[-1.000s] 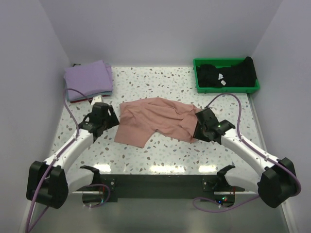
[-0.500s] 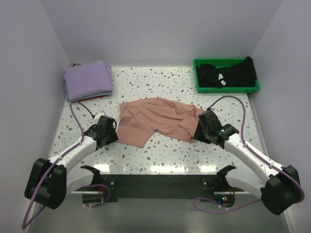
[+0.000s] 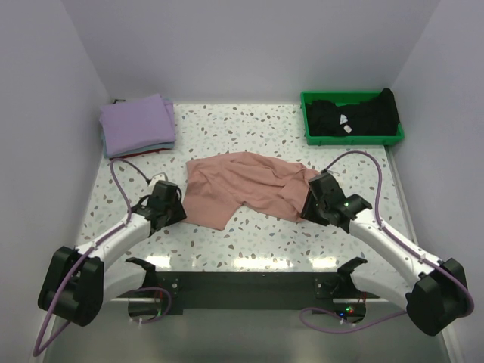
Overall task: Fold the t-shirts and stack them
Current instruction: Flatten the tshirt out
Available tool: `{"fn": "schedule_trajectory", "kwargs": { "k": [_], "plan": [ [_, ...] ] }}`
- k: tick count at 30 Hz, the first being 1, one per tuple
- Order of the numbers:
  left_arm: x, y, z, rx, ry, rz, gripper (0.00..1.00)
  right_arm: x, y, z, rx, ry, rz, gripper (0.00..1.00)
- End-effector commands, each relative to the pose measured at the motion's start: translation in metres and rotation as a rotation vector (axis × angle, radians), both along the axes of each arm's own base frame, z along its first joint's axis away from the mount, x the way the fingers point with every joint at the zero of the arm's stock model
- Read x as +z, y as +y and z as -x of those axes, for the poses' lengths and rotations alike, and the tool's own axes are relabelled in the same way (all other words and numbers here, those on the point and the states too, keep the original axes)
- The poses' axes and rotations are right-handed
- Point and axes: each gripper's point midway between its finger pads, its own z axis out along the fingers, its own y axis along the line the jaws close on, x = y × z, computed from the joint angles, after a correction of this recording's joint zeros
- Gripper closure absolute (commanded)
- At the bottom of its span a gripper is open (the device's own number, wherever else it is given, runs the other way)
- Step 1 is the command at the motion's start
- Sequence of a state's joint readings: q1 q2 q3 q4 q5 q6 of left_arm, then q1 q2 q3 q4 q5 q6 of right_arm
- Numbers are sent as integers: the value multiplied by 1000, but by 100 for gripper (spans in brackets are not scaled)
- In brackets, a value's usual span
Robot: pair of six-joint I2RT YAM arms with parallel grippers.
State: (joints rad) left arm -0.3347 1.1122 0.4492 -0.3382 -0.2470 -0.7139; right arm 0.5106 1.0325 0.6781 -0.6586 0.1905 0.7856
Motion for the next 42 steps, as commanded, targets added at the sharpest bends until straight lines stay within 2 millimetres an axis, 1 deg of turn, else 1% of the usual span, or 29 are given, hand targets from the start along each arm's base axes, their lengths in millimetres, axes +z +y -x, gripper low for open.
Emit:
{"fn": "schedule_trajectory", "kwargs": {
  "k": [1, 4, 7, 8, 11, 16, 17, 19, 20, 21, 22, 24, 25, 26, 27, 28, 30, 31, 33, 34, 35, 36, 37, 38, 39, 40, 41, 42],
  "plan": [
    [-3, -9, 0, -34, -18, 36, 47, 3, 2, -1, -10, -20, -22, 59],
    [-10, -10, 6, -41, 7, 40, 49, 4, 2, -1, -11, -24, -22, 59],
    [-13, -11, 7, -50, 11, 42, 54, 4, 2, -1, -11, -24, -22, 59],
    [-14, -12, 8, -53, 12, 45, 61, 4, 1, -1, -12, -24, -21, 59],
    [-16, -16, 7, -75, 17, 60, 71, 4, 1, -1, -11, -22, -21, 59],
    [-19, -21, 11, -95, 32, 84, 83, 6, 0, 0, -14, -29, -23, 59],
    [-19, -21, 11, -100, 34, 84, 88, 5, 0, 1, -14, -27, -19, 59],
    [-16, -24, 9, -116, 26, 94, 94, 5, -1, 1, -18, -29, -19, 59],
    [-12, -26, 6, -121, 18, 98, 100, 5, -1, 2, -17, -27, -17, 59],
    [-8, -27, 4, -127, 10, 98, 100, 5, -2, 2, -17, -27, -13, 59],
    [5, -29, -4, -140, -10, 95, 100, 7, -3, 1, -15, -32, -8, 59],
    [20, -28, -10, -152, -26, 74, 100, 9, -8, -1, -12, -39, 24, 59],
    [39, -27, -23, -164, -72, 49, 100, 16, -9, -5, -12, -56, 34, 59],
    [48, -25, -28, -167, -88, 28, 100, 18, -10, -4, -7, -50, 50, 59],
    [54, -20, -29, -166, -83, 1, 100, 21, -13, -6, 7, -58, 72, 58],
    [72, -16, -40, -181, -123, -41, 100, 30, -14, -13, 4, -82, 91, 58],
    [80, -6, -45, -184, -118, -92, 100, 38, -15, -20, 30, -101, 124, 57],
    [90, -1, -51, -197, -136, -128, 100, 48, -13, -28, 37, -127, 128, 57],
    [93, 8, -55, -195, -139, -157, 100, 53, -6, -38, 80, -135, 134, 57],
    [91, 11, -55, -220, -135, -177, 100, 61, 1, -45, 97, -157, 115, 56],
    [90, 13, -55, -227, -139, -182, 100, 59, 11, -51, 120, -155, 98, 56],
    [90, 17, -58, -223, -152, -186, 100, 61, 15, -55, 128, -162, 93, 56],
    [84, 16, -56, -236, -139, -169, 100, 65, 21, -61, 150, -177, 96, 56],
    [82, 18, -56, -237, -135, -154, 100, 64, 28, -66, 167, -185, 106, 56],
    [82, 20, -59, -225, -147, -144, 100, 53, 32, -69, 184, -150, 130, 56],
    [79, 18, -58, -237, -146, -122, 100, 55, 38, -75, 193, -149, 129, 56],
    [78, 20, -58, -226, -150, -113, 100, 52, 45, -78, 214, -147, 135, 56],
    [80, 20, -61, -224, -163, -107, 100, 40, 51, -81, 233, -119, 153, 56]
  ]
}}
